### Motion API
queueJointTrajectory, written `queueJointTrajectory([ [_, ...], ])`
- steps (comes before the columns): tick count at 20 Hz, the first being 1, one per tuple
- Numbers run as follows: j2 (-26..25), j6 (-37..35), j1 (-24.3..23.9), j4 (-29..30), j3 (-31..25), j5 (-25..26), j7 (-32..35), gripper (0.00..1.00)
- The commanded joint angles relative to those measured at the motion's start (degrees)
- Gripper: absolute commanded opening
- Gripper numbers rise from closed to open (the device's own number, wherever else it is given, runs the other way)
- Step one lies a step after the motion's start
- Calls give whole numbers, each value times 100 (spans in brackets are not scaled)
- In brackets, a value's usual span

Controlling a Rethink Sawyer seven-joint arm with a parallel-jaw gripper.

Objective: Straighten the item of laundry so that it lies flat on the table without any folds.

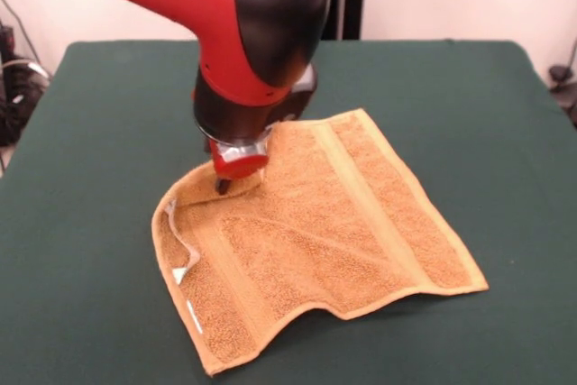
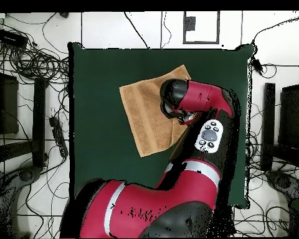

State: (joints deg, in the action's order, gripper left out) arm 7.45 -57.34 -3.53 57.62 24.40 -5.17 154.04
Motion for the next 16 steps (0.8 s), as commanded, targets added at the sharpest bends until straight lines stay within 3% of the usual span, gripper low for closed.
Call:
queueJointTrajectory([
  [1,83,-381,-122,892,-695,348,-913,100],
  [10,-121,-195,-306,706,-1011,452,-928,100],
  [16,60,-415,-307,818,-973,548,-994,100],
])
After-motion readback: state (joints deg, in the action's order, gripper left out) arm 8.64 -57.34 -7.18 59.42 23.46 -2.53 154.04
